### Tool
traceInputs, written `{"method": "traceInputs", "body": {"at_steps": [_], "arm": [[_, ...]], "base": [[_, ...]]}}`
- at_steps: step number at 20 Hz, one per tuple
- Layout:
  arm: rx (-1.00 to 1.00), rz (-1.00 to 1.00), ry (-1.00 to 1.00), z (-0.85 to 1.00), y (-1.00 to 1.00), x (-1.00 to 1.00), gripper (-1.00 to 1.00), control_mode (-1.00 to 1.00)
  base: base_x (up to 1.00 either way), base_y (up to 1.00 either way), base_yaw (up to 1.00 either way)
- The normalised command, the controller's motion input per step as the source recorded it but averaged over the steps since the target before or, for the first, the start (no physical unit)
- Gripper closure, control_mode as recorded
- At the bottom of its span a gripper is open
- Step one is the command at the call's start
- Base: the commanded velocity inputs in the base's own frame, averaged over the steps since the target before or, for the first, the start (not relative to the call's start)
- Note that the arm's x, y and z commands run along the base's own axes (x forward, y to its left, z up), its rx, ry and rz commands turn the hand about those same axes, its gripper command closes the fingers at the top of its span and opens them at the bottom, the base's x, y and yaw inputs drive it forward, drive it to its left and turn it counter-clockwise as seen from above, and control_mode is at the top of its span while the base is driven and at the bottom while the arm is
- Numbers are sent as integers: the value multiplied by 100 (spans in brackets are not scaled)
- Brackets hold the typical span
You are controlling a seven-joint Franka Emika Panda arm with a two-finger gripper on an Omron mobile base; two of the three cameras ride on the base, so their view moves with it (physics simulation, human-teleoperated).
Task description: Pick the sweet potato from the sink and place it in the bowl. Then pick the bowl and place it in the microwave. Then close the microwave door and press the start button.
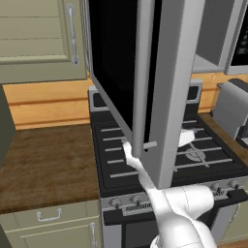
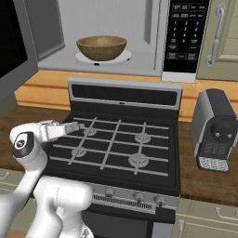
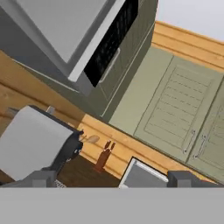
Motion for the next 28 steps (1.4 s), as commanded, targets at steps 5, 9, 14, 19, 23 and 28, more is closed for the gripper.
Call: {"method": "traceInputs", "body": {"at_steps": [5,9,14,19,23,28], "arm": [[-17,-7,-2,0,94,-29,-100,-100],[-14,-10,0,0,100,-22,-100,-100],[-10,-10,0,15,100,-33,-100,-100],[-8,-7,0,40,100,-37,-100,-100],[-7,-6,0,36,100,-35,-100,-100],[-6,-7,0,16,95,-16,-100,-100]], "base": [[0,0,0],[0,0,0],[0,0,0],[0,0,0],[0,0,0],[0,0,0]]}}
